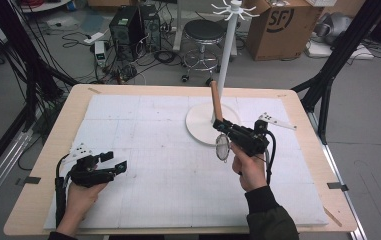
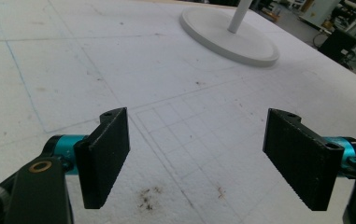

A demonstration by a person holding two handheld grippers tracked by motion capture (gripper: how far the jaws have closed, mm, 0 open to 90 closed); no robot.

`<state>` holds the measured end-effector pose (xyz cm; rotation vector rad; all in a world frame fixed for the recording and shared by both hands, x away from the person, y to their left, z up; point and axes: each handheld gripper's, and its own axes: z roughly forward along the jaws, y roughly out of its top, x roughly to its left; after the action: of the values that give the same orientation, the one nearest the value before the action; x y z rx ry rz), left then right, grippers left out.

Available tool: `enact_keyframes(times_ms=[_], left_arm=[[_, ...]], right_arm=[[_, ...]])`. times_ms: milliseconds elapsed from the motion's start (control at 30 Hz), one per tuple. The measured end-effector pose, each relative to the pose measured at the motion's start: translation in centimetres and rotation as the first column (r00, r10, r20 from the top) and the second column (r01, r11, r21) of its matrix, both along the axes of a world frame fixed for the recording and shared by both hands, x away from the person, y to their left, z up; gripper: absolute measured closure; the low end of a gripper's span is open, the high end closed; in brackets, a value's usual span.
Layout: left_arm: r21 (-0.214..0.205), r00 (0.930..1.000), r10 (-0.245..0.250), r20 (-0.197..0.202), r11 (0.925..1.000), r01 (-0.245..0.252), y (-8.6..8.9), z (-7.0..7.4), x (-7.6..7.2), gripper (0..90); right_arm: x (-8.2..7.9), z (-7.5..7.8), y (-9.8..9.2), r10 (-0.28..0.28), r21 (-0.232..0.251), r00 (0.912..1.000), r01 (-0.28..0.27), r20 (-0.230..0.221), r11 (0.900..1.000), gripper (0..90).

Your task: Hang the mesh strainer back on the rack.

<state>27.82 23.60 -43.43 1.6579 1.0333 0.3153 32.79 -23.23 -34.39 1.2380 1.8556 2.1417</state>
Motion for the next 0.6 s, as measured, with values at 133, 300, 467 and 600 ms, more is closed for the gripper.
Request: enact_keyframes(times_ms=[133, 300, 467, 600], left_arm=[[0.005, 0.9999, -0.003, 0.015, 1.0, 0.003, -0.1, 0.1, -0.1, 23.4], [-0.005, 0.999, -0.007, 0.044, 1.0, 0.007, -0.1, 0.2, -0.3, 23.4], [0.01, 0.999, -0.003, 0.044, 0.9999, 0.003, -0.2, 0.2, -0.3, 23.5], [0.012, 0.9988, -0.003, 0.048, 0.9999, 0.003, -0.2, 0.2, -0.3, 23.4]], right_arm=[[-0.1, 1.1, -0.9, -0.019, 0.032, 0.9996, 0.019, 0.021, 0.9993, 69.1], [0.1, 2.3, -1.8, -0.039, 0.057, 0.9981, 0.036, 0.047, 0.9977, 69.1], [0.5, 3.6, -2.4, -0.065, 0.079, 0.9951, 0.059, 0.075, 0.9951, 69.1], [1.0, 4.9, -2.8, -0.088, 0.093, 0.9909, 0.079, 0.101, 0.9926, 69.1]])
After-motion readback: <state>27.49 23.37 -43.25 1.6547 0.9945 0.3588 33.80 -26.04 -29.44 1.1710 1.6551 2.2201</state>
